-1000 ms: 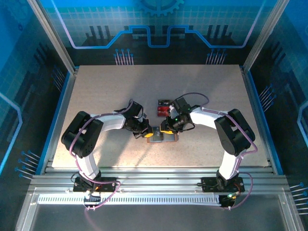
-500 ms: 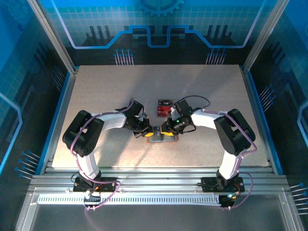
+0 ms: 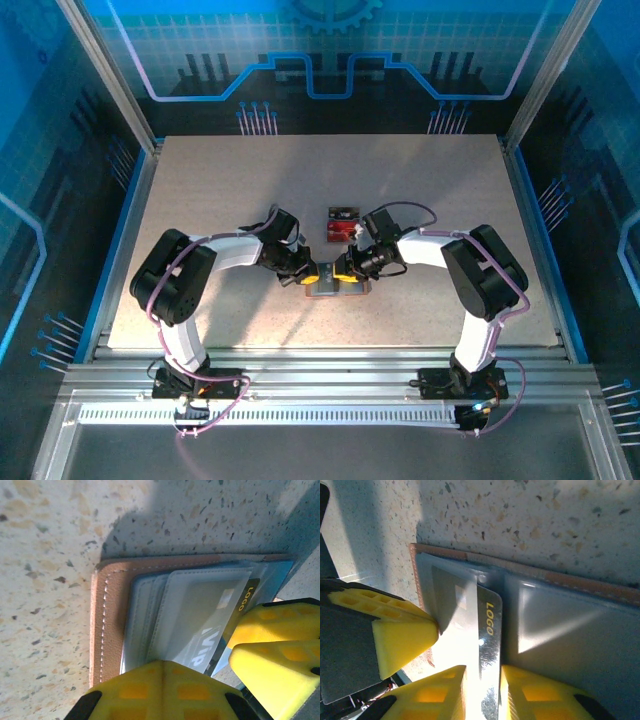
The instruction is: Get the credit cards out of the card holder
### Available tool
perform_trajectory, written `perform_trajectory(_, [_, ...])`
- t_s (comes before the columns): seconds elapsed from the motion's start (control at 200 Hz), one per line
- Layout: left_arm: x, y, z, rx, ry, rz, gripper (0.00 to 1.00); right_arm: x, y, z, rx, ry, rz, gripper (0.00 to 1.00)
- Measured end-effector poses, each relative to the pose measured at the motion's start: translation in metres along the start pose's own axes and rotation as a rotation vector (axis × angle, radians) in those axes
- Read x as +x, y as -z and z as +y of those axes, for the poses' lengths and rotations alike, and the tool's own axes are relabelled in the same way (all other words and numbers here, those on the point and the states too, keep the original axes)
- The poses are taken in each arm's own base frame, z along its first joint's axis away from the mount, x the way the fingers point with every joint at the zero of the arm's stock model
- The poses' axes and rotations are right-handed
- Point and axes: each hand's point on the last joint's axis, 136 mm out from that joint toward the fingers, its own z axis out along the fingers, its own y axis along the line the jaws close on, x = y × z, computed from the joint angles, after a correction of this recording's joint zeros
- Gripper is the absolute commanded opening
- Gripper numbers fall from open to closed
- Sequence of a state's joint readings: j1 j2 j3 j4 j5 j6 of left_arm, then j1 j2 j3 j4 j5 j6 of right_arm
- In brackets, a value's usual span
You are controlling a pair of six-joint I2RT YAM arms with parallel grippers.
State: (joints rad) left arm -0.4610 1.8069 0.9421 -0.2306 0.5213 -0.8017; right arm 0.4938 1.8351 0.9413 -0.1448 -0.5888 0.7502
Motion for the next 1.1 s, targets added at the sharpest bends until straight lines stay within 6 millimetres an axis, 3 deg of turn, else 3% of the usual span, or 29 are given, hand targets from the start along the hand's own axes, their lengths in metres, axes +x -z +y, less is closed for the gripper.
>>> perform_trajectory(0.29, [0.000, 0.000, 0.000, 0.000, 0.001, 0.000, 0.05, -0.001, -0.003, 0.001, -0.030, -0.012, 0.003, 0.22])
perform_trajectory(0.775, [0.000, 0.000, 0.000, -0.001, 0.000, 0.000, 0.05, -0.002, -0.003, -0.003, -0.047, -0.030, -0.002, 0.07])
perform_trajectory(1.096, [0.000, 0.000, 0.000, 0.000, 0.000, -0.001, 0.06, -0.003, 0.005, -0.009, -0.041, -0.034, -0.010, 0.07])
